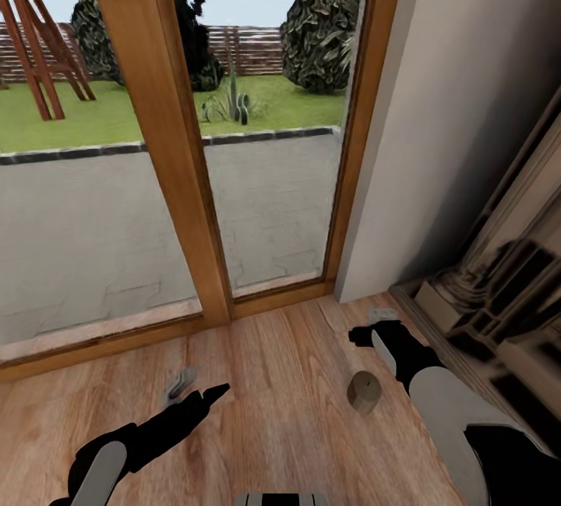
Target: Place each of the two pumpkins and all three candles from the living room inside a cabinet in the living room (use any cabinet), then make sure every cabinet is closed, and position the cauldron so it is next to a table in the living room.
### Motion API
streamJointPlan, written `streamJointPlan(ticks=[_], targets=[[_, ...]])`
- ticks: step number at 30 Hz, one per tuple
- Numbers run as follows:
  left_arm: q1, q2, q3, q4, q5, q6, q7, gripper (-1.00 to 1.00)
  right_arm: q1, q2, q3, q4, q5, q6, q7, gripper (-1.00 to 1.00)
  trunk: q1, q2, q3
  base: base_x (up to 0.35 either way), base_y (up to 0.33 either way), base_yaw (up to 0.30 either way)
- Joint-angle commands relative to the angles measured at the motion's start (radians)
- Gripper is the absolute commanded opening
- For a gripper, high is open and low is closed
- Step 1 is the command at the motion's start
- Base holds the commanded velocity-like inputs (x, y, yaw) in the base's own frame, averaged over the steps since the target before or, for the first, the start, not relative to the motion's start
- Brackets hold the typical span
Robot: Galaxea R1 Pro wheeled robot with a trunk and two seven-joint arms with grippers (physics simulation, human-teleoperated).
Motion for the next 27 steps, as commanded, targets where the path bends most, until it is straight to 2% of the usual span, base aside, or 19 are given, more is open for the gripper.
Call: streamJointPlan(ticks=[1,2,3,6,20,22,27], targets=[[0.000,0.000,0.001,0.000,0.007,-0.001,0.003,1.00,0.000,0.000,0.000,0.004,0.001,0.011,-0.002,1.00,0.000,0.000,-0.001,0.000,0.000,0.000],[0.000,0.001,0.002,0.001,0.006,-0.006,0.003,1.00,-0.001,0.001,0.000,0.010,0.001,0.017,-0.002,1.00,0.000,0.000,-0.001,0.000,0.000,0.000],[0.000,0.001,0.002,0.002,0.006,-0.026,0.003,1.00,-0.001,0.002,0.000,0.067,0.001,0.019,-0.002,1.00,0.000,0.000,-0.001,0.000,0.000,0.000],[0.000,0.002,0.002,0.002,0.005,-0.028,0.001,1.00,-0.001,0.002,0.000,0.069,0.001,0.022,-0.003,1.00,0.000,0.000,-0.001,0.000,0.000,0.000],[0.001,0.000,-0.001,0.002,0.001,-0.029,0.013,1.00,-0.001,0.002,0.002,0.070,0.003,0.015,-0.002,1.00,0.006,-0.004,-0.055,0.000,0.000,0.000],[0.001,0.000,-0.001,0.002,0.001,-0.029,0.012,1.00,-0.001,0.002,0.003,0.070,0.004,0.010,-0.001,1.00,0.006,-0.004,-0.055,0.000,0.000,0.000],[0.001,0.000,0.000,0.000,0.001,-0.030,0.002,1.00,-0.001,0.002,0.010,0.068,0.012,-0.088,-0.001,1.00,0.006,-0.004,-0.055,0.000,0.000,0.000]])
